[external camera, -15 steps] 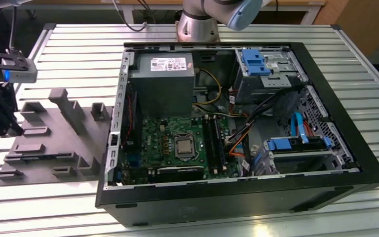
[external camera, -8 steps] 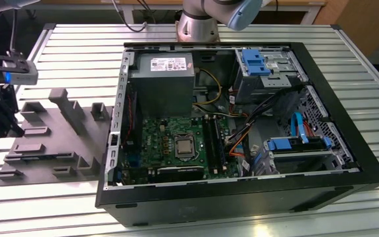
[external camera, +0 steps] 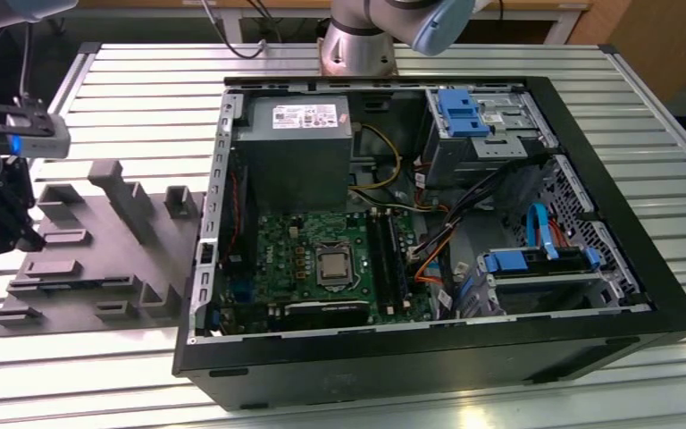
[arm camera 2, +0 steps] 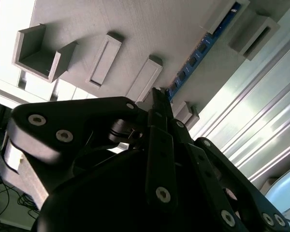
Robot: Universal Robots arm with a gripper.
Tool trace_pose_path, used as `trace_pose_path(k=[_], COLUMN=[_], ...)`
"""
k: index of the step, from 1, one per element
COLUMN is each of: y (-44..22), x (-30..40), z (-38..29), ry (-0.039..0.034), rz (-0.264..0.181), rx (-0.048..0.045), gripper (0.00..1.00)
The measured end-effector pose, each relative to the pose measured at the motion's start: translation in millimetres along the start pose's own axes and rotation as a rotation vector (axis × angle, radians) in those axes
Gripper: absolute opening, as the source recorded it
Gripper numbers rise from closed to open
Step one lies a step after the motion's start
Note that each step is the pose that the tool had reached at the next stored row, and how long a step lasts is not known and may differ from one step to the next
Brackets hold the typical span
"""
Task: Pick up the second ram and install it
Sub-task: 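Pick up the second ram and move it above second insertion slot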
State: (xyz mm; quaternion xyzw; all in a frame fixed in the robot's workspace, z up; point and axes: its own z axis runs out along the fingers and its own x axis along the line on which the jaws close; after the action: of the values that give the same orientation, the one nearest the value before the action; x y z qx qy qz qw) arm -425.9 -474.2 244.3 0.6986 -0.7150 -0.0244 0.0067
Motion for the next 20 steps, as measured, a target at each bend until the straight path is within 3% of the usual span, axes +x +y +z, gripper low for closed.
trace_pose_path(k=[20], y=[-0.6], x=[7.1], z=[8.9], ry=[0.0000], rz=[0.000], rx=[0.0000], gripper=[0.11])
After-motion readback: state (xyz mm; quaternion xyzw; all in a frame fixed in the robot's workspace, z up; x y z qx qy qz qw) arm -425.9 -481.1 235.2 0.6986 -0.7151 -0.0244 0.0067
